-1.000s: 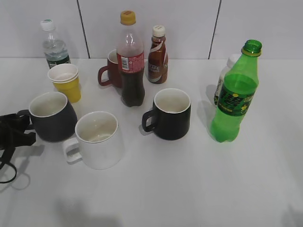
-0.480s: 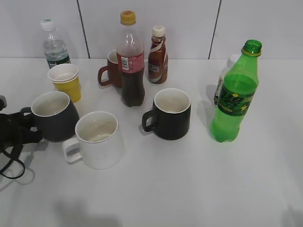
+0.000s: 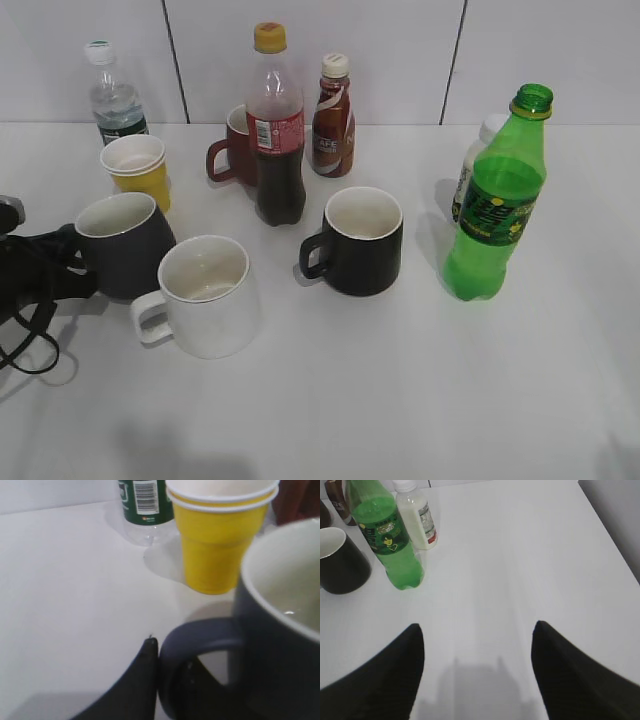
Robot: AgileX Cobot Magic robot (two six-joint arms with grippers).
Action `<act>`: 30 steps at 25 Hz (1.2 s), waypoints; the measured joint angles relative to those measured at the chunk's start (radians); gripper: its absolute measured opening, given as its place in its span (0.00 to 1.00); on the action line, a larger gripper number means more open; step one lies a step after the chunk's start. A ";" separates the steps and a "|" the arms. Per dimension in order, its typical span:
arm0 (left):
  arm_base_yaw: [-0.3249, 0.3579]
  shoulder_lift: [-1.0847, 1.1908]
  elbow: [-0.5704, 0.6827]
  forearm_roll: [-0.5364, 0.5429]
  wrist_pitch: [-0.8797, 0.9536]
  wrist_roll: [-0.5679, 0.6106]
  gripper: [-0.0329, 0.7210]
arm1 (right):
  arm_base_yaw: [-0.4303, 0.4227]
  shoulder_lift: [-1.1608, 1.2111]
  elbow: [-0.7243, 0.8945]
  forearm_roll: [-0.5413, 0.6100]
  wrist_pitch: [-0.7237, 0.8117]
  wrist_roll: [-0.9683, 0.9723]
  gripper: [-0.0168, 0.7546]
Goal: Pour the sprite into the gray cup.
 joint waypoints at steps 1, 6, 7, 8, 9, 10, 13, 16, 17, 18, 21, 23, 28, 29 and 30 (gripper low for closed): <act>0.000 0.000 -0.001 0.003 0.000 0.001 0.12 | 0.000 0.000 0.000 0.000 0.000 0.000 0.67; 0.000 -0.008 -0.002 0.013 0.011 0.003 0.12 | 0.000 0.000 0.000 0.034 -0.008 -0.009 0.67; 0.000 -0.019 -0.002 0.018 0.022 0.004 0.12 | 0.000 0.000 -0.004 0.057 -0.019 -0.022 0.67; 0.000 -0.040 0.000 0.024 0.032 0.007 0.12 | 0.000 0.004 -0.009 0.084 -0.048 -0.038 0.67; 0.000 -0.068 0.006 0.034 0.038 0.008 0.12 | 0.000 0.016 -0.012 0.116 -0.106 -0.069 0.67; 0.000 -0.096 0.010 0.040 0.043 0.008 0.12 | 0.000 0.040 -0.012 0.147 -0.174 -0.094 0.67; 0.000 -0.221 0.024 0.054 0.082 0.008 0.12 | 0.000 0.168 0.005 0.211 -0.481 -0.182 0.67; 0.000 -0.349 0.035 0.058 0.179 0.008 0.12 | 0.000 0.362 0.041 0.275 -0.743 -0.267 0.67; 0.000 -0.391 0.036 0.060 0.216 0.008 0.12 | 0.000 0.436 0.055 0.296 -0.854 -0.300 0.67; 0.000 -0.426 0.036 0.064 0.247 0.008 0.12 | 0.000 0.509 0.069 0.306 -0.927 -0.316 0.67; 0.000 -0.531 0.036 0.076 0.325 0.008 0.12 | 0.006 0.688 0.089 0.283 -1.073 -0.338 0.67; 0.000 -0.589 0.036 0.099 0.352 0.008 0.12 | 0.044 0.798 0.099 0.260 -1.109 -0.340 0.67; 0.000 -0.659 0.037 0.153 0.371 0.008 0.12 | 0.226 0.969 0.141 0.235 -1.156 -0.341 0.67; 0.000 -0.666 0.037 0.155 0.373 0.008 0.12 | 0.261 0.996 0.158 0.235 -1.173 -0.341 0.67; 0.000 -0.669 0.037 0.156 0.374 0.008 0.12 | 0.288 1.019 0.173 0.235 -1.191 -0.341 0.68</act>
